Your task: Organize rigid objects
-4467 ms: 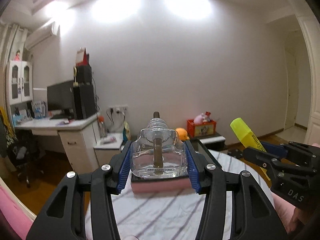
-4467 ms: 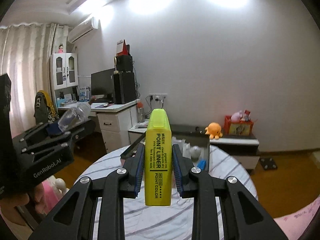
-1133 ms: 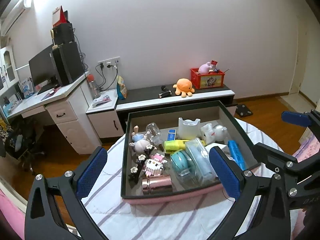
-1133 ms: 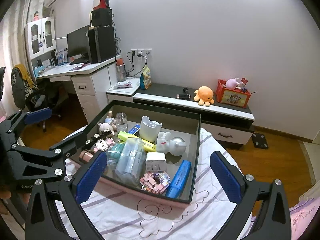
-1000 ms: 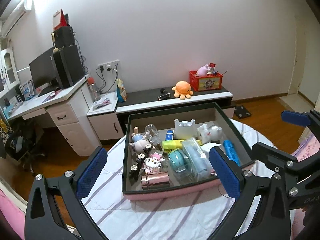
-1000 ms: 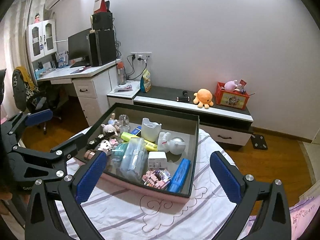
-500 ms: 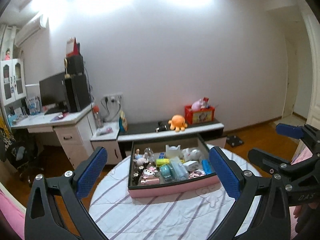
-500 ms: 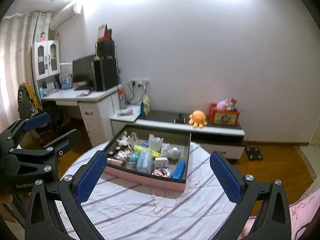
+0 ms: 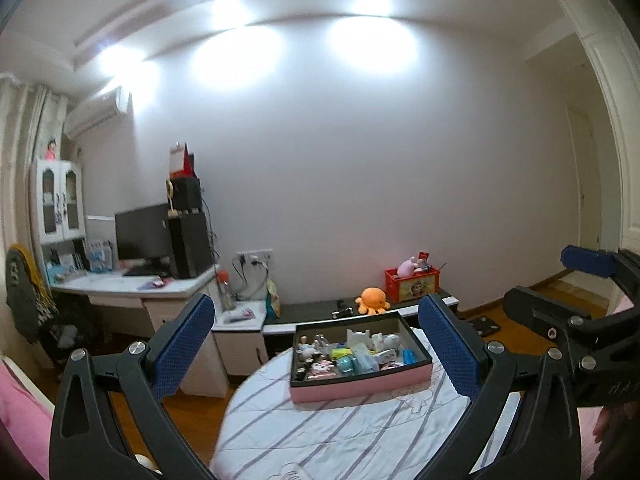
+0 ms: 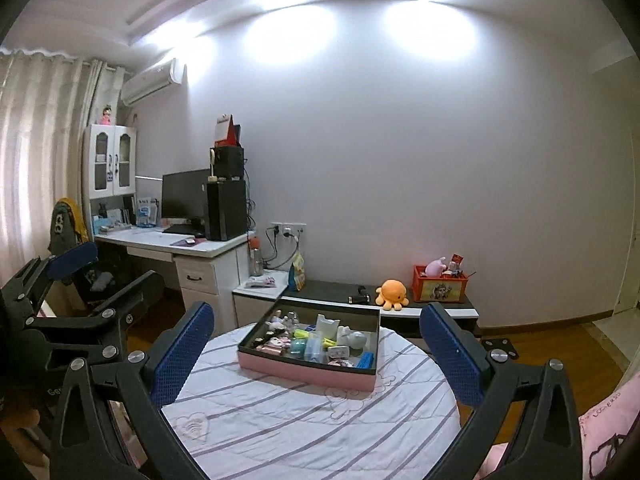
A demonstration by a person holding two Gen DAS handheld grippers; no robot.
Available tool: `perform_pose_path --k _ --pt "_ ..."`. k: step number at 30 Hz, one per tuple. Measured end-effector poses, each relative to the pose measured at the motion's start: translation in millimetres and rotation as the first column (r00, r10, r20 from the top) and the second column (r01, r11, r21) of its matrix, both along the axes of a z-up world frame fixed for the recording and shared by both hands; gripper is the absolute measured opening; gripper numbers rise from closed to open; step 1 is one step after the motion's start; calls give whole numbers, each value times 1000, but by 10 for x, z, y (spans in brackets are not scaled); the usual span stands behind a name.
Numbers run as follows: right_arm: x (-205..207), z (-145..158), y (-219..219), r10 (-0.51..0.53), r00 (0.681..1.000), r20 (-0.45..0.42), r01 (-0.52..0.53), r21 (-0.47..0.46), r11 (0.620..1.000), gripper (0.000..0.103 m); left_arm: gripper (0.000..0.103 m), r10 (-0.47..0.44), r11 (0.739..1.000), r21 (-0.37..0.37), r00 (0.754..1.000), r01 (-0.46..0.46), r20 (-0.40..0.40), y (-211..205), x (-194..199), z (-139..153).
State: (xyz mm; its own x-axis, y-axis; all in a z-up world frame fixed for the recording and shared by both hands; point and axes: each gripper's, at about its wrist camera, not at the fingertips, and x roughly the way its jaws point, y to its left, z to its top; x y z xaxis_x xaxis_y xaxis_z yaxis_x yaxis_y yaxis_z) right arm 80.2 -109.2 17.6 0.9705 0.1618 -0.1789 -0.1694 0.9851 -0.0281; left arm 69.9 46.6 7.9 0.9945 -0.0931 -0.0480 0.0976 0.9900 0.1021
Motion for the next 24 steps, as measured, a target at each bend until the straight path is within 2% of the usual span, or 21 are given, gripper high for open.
perform_pose_path --k 10,24 --pt "-463 178 112 -20 993 118 20 3 1000 103 103 34 999 -31 994 -31 100 111 -522 137" --pt "-733 397 191 -11 982 189 12 -1 1000 103 103 33 998 -64 988 -23 152 147 -713 387"
